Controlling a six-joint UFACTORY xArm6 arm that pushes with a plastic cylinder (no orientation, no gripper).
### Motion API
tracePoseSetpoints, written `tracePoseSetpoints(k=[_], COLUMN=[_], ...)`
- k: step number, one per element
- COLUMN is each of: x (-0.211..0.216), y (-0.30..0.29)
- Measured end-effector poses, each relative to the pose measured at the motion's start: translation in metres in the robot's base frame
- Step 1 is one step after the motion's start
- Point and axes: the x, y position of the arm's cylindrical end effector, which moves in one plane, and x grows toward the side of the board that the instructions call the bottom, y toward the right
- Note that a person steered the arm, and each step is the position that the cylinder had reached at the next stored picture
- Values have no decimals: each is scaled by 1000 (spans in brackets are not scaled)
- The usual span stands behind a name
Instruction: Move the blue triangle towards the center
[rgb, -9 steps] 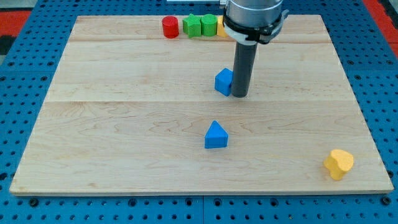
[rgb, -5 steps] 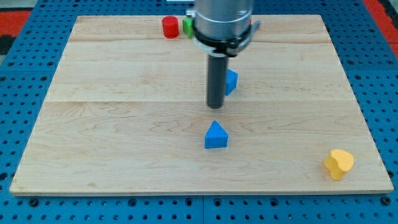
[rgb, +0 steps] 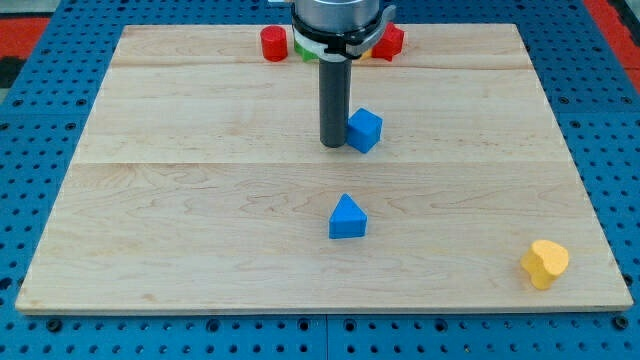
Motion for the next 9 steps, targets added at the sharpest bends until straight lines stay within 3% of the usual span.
tracePoseSetpoints(k=[1, 3, 7, 9], x=[28, 32, 32, 68], y=[4, 44, 44, 69])
